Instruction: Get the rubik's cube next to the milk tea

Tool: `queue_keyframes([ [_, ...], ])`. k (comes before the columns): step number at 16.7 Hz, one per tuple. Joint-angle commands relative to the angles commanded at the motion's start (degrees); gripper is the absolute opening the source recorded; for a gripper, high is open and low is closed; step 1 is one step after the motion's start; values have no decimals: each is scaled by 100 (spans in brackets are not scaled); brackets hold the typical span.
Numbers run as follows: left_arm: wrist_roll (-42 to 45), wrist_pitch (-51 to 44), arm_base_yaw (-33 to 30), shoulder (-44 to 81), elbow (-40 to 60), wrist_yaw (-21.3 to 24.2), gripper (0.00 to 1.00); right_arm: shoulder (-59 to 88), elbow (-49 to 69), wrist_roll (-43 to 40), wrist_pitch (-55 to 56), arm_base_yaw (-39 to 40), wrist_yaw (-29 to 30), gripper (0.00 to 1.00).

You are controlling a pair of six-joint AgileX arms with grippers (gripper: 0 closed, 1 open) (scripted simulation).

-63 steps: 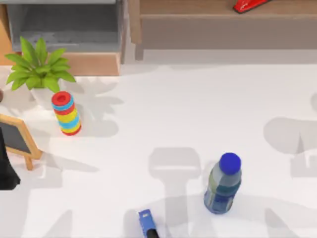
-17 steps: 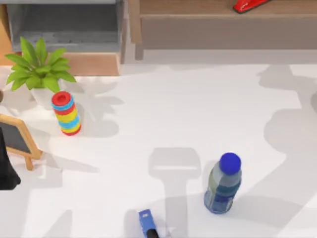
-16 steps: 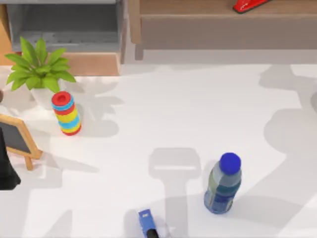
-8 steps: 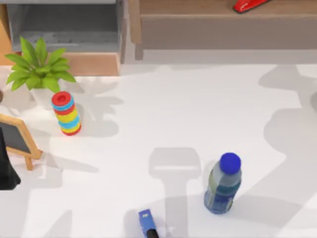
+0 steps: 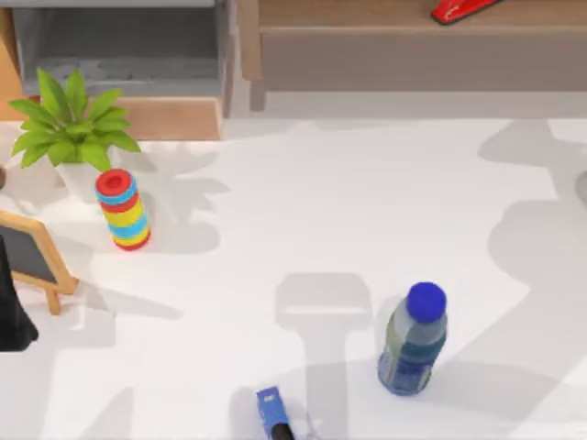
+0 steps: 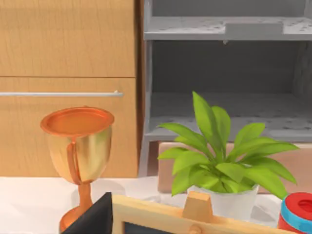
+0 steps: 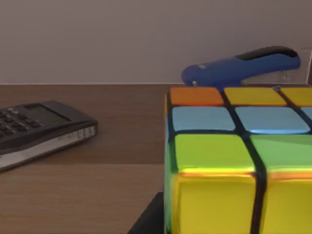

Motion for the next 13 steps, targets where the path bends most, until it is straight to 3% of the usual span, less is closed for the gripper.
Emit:
queue_keyframes([
  [13, 0, 0, 0, 0, 0, 0, 100, -131, 39, 19, -175, -10, -7, 0],
])
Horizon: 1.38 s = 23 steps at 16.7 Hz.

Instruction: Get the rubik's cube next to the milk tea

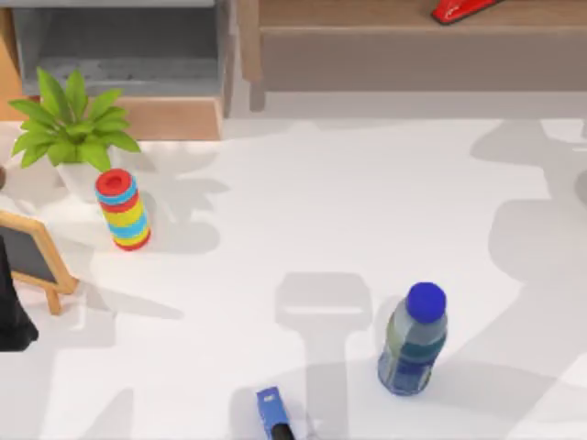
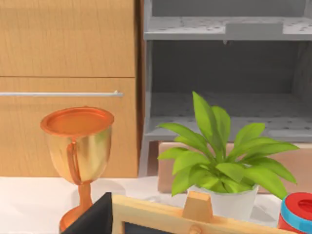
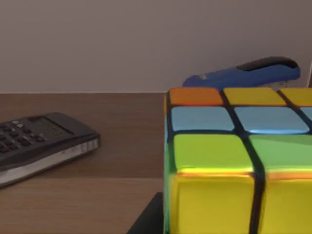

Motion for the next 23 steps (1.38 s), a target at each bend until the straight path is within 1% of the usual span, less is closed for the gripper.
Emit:
queue_keyframes([
  [2, 0, 0, 0, 0, 0, 0, 100, -52, 17, -34, -54, 3, -13, 0],
  [4, 0, 0, 0, 0, 0, 0, 100, -291, 109, -191, -337, 44, -80, 0],
  [6, 0, 0, 0, 0, 0, 0, 100, -616, 275, -415, -857, 136, -174, 0],
  [8, 0, 0, 0, 0, 0, 0, 100, -942, 517, -646, -1612, 287, -246, 0],
  [11, 0, 0, 0, 0, 0, 0, 100, -1370, 957, -871, -3176, 643, -252, 0],
  [15, 0, 0, 0, 0, 0, 0, 100, -1698, 1523, -806, -5818, 1365, -65, 0],
  [20, 0, 0, 0, 0, 0, 0, 100, -1612, 2108, -89, -9125, 2418, 511, 0],
  [23, 0, 0, 0, 0, 0, 0, 100, -1166, 2266, 535, -10570, 2950, 986, 0],
])
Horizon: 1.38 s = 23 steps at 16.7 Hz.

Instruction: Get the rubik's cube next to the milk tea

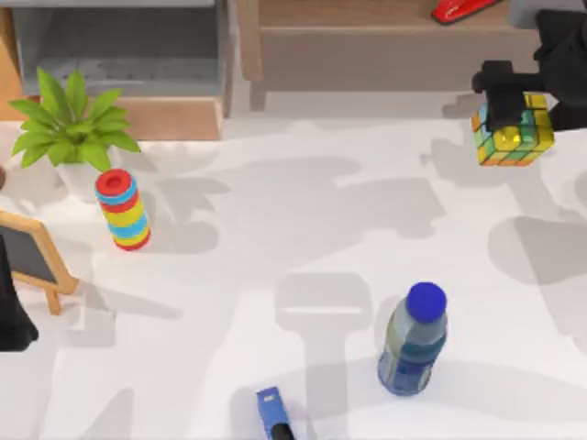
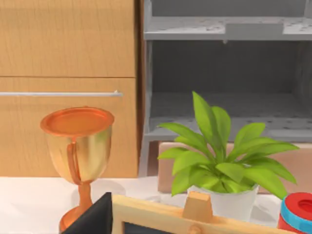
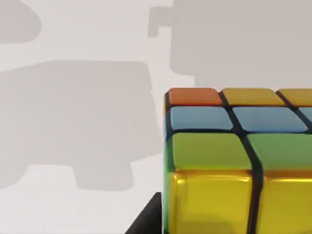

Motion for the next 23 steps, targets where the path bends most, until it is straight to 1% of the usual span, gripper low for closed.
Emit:
queue_keyframes([
  [3, 0, 0, 0, 0, 0, 0, 100, 456, 51, 585, -905, 335, 444, 0],
  [6, 0, 0, 0, 0, 0, 0, 100, 661, 67, 887, -1260, 416, 699, 0],
  [23, 0, 0, 0, 0, 0, 0, 100, 572, 128, 894, -1104, 469, 648, 0],
])
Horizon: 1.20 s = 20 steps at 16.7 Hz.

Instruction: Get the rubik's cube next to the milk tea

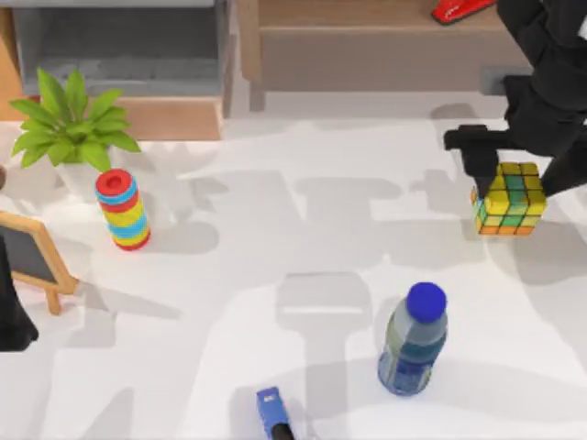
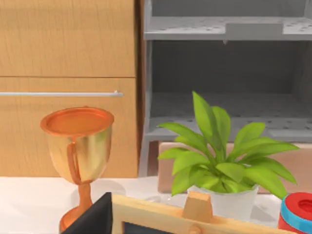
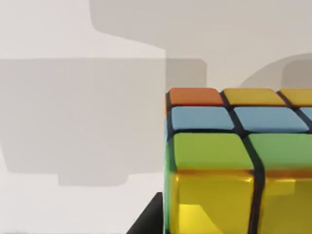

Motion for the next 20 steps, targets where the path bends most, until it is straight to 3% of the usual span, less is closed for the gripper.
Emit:
queue_keyframes([
  [18, 0, 0, 0, 0, 0, 0, 100, 190, -370, 2, 253, -45, 52, 0],
  [20, 0, 0, 0, 0, 0, 0, 100, 190, -370, 2, 253, -45, 52, 15],
])
